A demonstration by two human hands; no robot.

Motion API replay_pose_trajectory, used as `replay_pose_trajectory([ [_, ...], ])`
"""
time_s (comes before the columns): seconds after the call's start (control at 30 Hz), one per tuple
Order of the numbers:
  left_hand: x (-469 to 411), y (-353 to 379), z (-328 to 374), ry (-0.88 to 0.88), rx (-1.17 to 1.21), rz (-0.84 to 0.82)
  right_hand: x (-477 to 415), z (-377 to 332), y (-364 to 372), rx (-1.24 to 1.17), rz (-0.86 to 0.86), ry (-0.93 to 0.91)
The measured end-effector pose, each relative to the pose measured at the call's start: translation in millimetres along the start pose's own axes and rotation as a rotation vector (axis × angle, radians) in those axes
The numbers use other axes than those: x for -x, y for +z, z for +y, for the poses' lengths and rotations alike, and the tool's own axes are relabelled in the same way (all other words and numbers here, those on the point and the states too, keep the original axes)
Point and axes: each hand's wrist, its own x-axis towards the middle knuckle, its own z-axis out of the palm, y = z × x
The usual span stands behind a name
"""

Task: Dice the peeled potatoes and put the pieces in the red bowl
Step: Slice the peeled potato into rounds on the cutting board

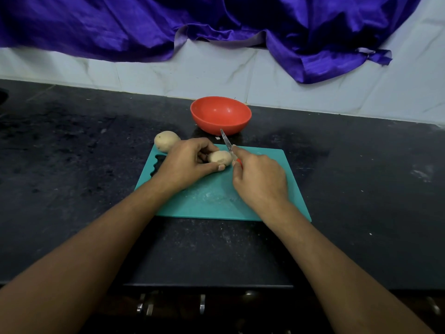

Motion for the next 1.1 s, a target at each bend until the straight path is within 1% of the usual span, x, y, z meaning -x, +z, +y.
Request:
replay_pose_trajectory([
  [0.33,0.1,0.0,1.5,0.013,-0.022,-0.007,11.0,4.8,-0.5,0.102,-0.027,-0.045],
  [0.7,0.1,-0.3,1.6,-0.016,-0.002,-0.012,14.7,1.5,-10.8,0.190,-0.148,-0.055],
  [0.77,0.3,-0.3,1.9,-0.021,0.006,-0.013,14.6,3.7,-10.8,0.172,-0.158,-0.050],
  [0.83,0.2,-0.5,2.1,-0.026,0.013,-0.012,16.5,9.0,-10.3,0.102,-0.138,-0.019],
  [0.97,-0.1,-0.5,0.8,-0.028,0.008,-0.015,21.3,16.4,-5.1,-0.056,-0.013,0.056],
  [1.1,0.1,-0.3,0.9,-0.029,0.005,-0.017,13.0,14.4,-0.8,-0.105,0.006,0.034],
])
